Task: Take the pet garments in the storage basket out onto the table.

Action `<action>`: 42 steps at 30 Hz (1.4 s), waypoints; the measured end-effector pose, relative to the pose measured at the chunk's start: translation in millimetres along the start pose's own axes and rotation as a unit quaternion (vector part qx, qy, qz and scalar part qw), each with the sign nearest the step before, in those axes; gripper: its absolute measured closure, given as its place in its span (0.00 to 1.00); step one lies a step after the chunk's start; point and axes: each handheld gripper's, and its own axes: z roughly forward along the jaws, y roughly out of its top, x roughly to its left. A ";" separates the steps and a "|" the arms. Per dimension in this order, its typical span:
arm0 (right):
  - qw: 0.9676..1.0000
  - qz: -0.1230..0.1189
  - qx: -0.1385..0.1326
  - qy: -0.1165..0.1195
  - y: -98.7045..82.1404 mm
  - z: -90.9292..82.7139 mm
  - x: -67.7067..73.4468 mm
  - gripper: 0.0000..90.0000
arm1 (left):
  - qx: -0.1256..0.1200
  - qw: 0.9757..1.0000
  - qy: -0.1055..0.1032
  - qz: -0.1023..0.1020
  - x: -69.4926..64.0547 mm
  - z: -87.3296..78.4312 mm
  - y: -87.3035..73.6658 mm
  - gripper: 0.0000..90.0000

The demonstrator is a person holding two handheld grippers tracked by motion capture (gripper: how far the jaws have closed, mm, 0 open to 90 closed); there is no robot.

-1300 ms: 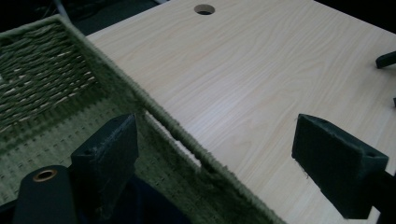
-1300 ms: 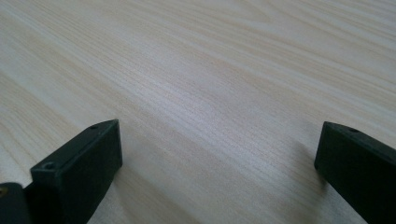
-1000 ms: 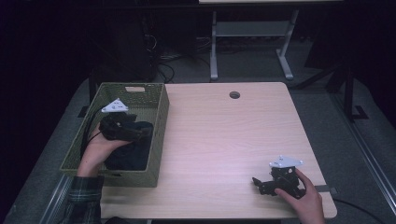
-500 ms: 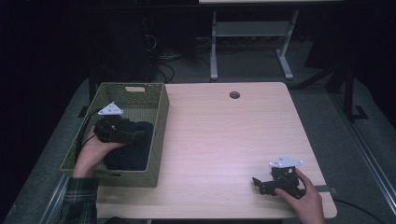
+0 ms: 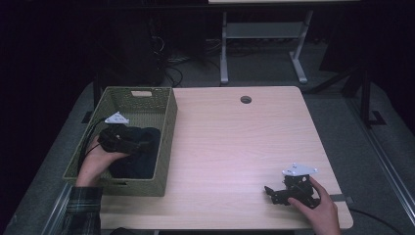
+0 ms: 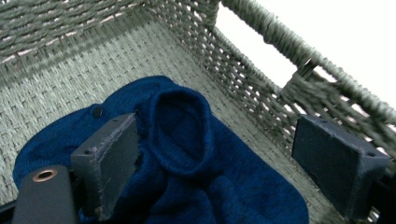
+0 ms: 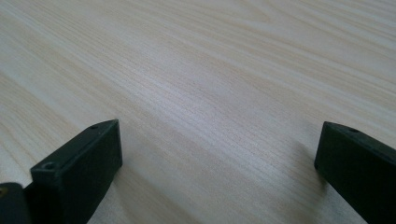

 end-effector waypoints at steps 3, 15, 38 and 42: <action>1.000 0.000 0.000 0.000 0.0 0.0 0.0 0.01 | 0.009 1.000 0.007 -0.006 3.1 2.3 -3.9 0.16; 1.000 0.000 0.000 0.000 0.0 0.0 0.0 0.01 | 0.052 0.999 0.009 -0.008 9.9 17.0 -15.4 0.16; 1.000 0.000 0.000 0.000 0.0 0.0 0.0 0.01 | 0.157 0.988 0.016 0.006 6.4 46.0 -26.4 0.17; 1.000 0.000 0.000 0.000 0.0 0.0 0.1 0.00 | 0.187 0.982 0.009 0.009 4.9 53.9 -28.8 0.18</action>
